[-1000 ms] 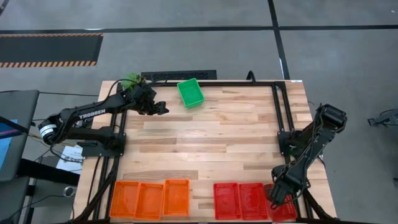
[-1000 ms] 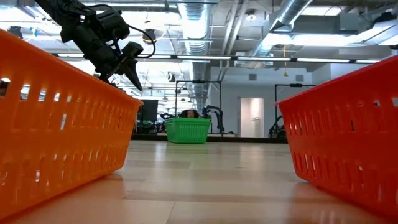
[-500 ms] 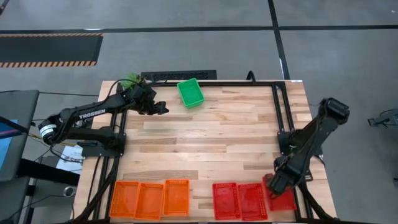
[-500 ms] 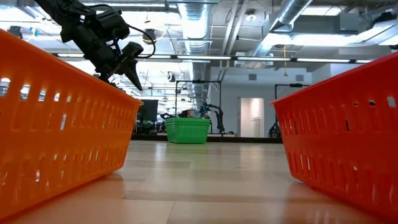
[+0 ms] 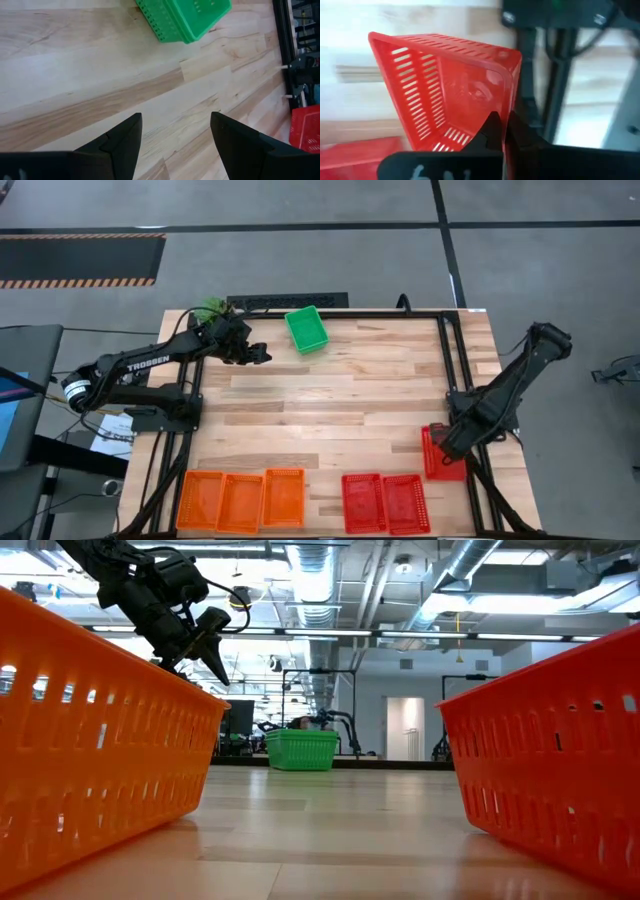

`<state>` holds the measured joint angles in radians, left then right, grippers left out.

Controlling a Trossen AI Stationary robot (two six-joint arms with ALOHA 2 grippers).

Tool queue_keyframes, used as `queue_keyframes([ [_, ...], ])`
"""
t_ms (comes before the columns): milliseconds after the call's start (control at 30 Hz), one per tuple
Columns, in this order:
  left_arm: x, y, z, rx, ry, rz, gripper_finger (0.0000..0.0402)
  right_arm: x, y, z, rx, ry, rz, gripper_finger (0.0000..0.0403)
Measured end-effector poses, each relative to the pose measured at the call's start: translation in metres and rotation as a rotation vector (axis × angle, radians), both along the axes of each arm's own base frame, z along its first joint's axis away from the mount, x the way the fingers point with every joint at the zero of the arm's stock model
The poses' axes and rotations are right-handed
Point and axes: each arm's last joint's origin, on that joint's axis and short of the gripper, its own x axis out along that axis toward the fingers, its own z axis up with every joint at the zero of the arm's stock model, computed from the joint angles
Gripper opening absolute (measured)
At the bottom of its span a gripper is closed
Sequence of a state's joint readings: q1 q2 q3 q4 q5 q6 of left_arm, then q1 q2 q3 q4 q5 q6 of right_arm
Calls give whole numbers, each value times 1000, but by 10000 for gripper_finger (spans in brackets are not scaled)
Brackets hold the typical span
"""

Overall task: Stack baskets by color
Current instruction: Stack the bottom right red bin on the middle red bin

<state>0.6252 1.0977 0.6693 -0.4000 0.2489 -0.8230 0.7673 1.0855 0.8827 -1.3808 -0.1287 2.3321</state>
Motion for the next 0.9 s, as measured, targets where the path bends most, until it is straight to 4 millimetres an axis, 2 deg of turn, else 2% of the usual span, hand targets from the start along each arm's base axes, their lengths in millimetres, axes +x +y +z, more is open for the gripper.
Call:
queue_keyframes([
  [300, 0, 0, 0, 8, 2, 6, 224, 2, -10, 38, -80, -184, 3, 1],
  [467, 0, 1, 0, 13, 6, 12, 224, 8, -8, 63, -79, -327, 39, 1],
  [600, 0, 1, 0, 12, 5, 11, 224, 20, 1, 76, -71, -441, 88, 1],
  [700, 0, 1, 0, 12, 5, 11, 224, 34, 14, 74, -44, -492, 132, 1],
  [900, 0, 1, 0, 12, 6, 11, 224, 60, 51, 59, 6, -558, 217, 1],
])
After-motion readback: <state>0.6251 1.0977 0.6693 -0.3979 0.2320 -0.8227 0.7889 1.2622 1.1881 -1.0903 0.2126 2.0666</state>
